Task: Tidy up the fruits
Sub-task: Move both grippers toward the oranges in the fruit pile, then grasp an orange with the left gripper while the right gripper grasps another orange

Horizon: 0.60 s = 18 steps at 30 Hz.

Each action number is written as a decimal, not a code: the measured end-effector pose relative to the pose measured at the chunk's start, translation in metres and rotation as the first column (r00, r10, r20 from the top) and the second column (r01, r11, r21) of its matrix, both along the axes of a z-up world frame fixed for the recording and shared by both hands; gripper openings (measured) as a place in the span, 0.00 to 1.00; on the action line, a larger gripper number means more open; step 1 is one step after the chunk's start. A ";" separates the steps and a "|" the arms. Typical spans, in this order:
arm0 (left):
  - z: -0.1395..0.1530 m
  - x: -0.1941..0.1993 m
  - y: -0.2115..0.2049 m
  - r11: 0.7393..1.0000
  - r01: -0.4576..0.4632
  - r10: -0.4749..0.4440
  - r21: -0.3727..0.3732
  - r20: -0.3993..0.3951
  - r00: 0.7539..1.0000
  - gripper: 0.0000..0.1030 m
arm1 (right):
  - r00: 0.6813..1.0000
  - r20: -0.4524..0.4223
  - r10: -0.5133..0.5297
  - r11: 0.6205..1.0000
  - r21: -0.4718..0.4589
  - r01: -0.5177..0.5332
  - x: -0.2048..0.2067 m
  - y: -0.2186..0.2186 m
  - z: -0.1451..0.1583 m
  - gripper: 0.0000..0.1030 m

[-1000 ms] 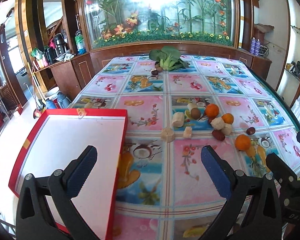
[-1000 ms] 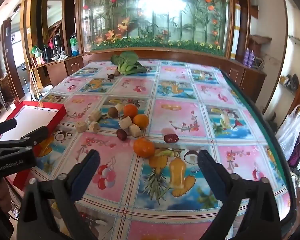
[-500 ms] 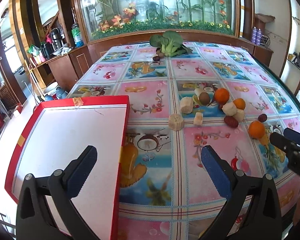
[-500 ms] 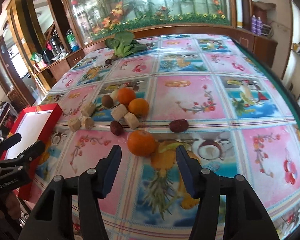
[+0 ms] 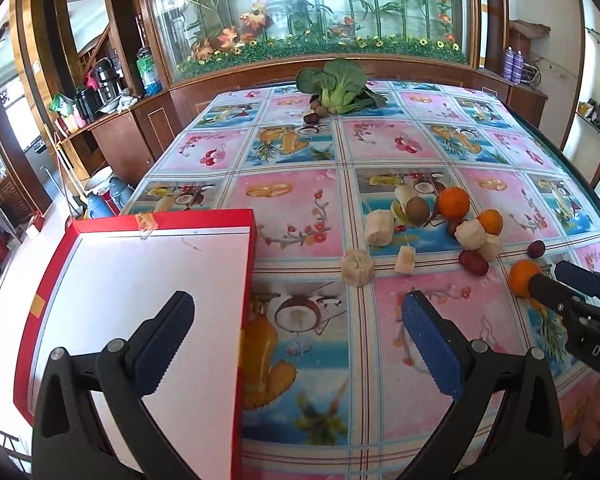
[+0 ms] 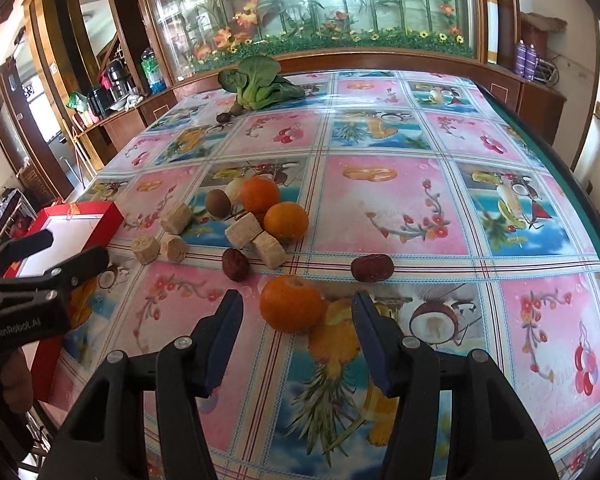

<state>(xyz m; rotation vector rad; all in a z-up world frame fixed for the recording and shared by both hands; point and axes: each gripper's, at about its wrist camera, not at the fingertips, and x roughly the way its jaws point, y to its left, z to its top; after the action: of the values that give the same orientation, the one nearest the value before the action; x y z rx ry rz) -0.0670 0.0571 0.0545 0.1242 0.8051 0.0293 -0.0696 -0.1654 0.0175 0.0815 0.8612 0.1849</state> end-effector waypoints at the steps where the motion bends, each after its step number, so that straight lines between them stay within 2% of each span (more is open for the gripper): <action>1: 0.000 0.004 -0.003 1.000 0.009 -0.009 0.008 -0.004 1.000 1.00 | 1.000 -0.003 0.000 1.000 0.006 0.000 0.001 -0.001 -0.001 0.55; 9: 0.003 0.038 -0.028 0.996 0.087 -0.087 -0.002 -0.022 0.996 1.00 | 0.999 -0.038 0.016 1.000 0.025 -0.015 0.008 -0.001 -0.011 0.54; 11: 0.005 0.045 -0.035 0.994 0.113 -0.113 -0.009 -0.025 0.993 1.00 | 0.998 -0.058 0.020 0.999 0.033 -0.018 0.011 -0.001 -0.015 0.41; 14: 0.004 0.059 -0.047 0.988 0.154 -0.156 -0.030 -0.054 0.986 1.00 | 0.997 -0.062 0.035 0.997 0.064 -0.031 0.011 -0.002 -0.016 0.34; 16: 0.002 0.071 -0.058 0.982 0.185 -0.187 -0.036 -0.073 0.980 1.00 | 0.997 -0.061 0.038 0.996 0.079 -0.033 0.011 -0.003 -0.017 0.34; 18: 0.001 0.086 -0.072 0.976 0.219 -0.219 -0.009 -0.080 0.973 1.00 | 0.997 -0.064 0.036 0.994 0.103 -0.030 0.012 -0.006 -0.018 0.34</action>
<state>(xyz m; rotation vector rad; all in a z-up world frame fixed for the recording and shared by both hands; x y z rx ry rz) 0.0187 -0.0146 0.0555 0.2147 0.8678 -0.1850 -0.0575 -0.1715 -0.0006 0.1695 0.9186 0.2585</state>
